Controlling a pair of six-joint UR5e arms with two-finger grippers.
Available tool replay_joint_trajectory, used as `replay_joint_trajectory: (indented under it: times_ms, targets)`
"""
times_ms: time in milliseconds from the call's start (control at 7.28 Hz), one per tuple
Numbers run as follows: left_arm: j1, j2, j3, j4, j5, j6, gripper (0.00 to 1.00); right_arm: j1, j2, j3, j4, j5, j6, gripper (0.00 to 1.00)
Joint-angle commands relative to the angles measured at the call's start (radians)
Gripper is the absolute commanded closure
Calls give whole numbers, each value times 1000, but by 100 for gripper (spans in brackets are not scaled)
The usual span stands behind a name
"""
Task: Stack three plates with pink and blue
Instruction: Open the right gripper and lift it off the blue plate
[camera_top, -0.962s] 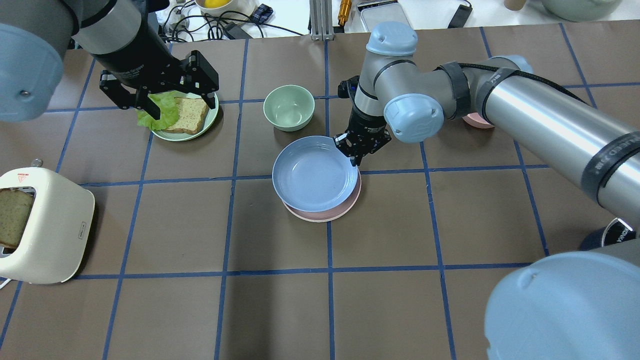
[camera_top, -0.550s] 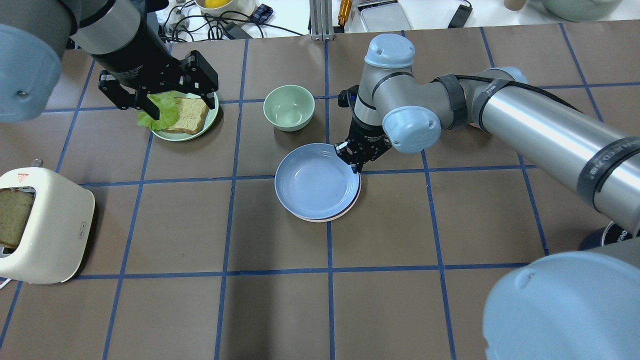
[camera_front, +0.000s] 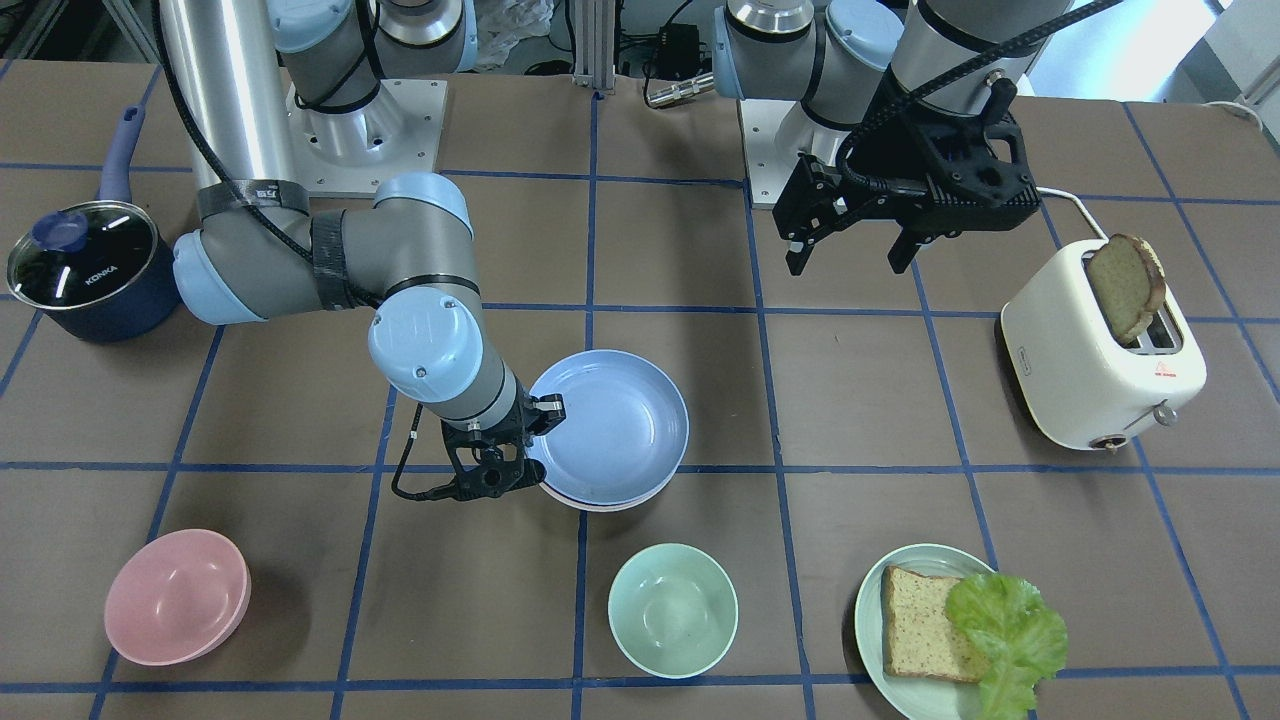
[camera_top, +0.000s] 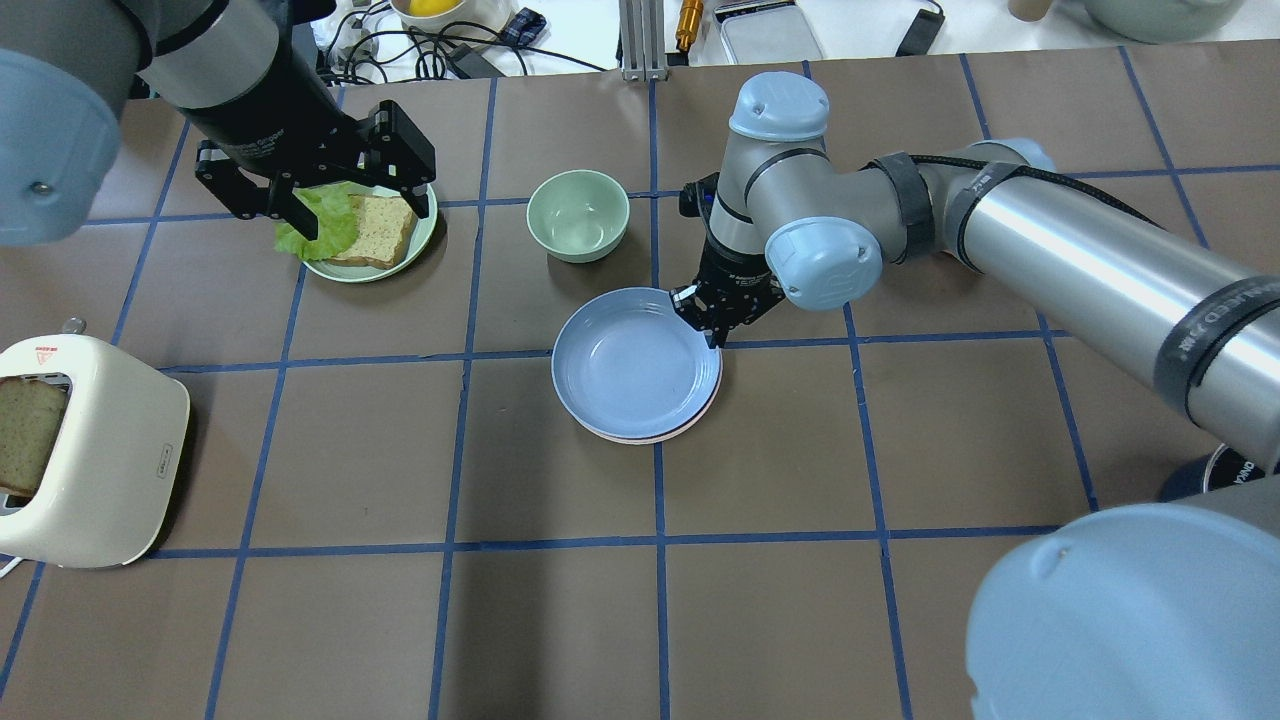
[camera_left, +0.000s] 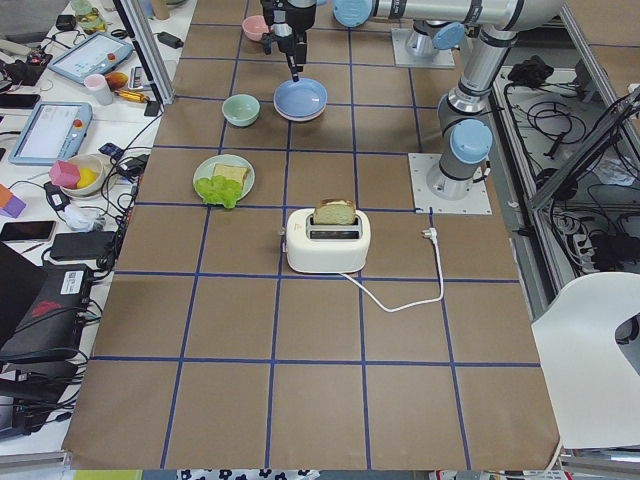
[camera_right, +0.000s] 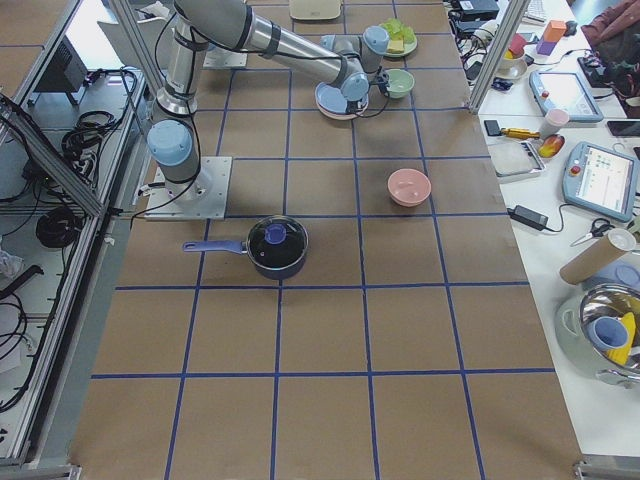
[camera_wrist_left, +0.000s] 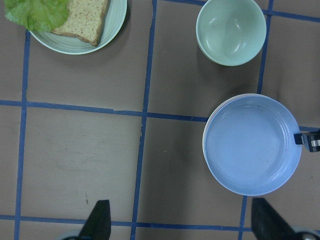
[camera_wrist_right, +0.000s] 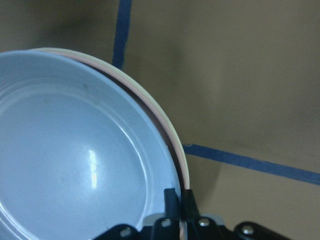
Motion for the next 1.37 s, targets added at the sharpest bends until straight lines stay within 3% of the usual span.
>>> replay_joint_trajectory:
  times_ms: [0,137,687,1237]
  targets:
    - [0,3,-5,-7,2,0,0,0,0,-6,-1,0,38,24]
    - [1,4,-7,-7,2,0,0,0,-2,-10,-13,-2,51,17]
    - [4,9,-7,-7,0,2,0,-24,-47,-79,-19,-45,44,13]
    - [3,9,-7,-7,0,0,0,-127,-205,-77,25,-81,11,0]
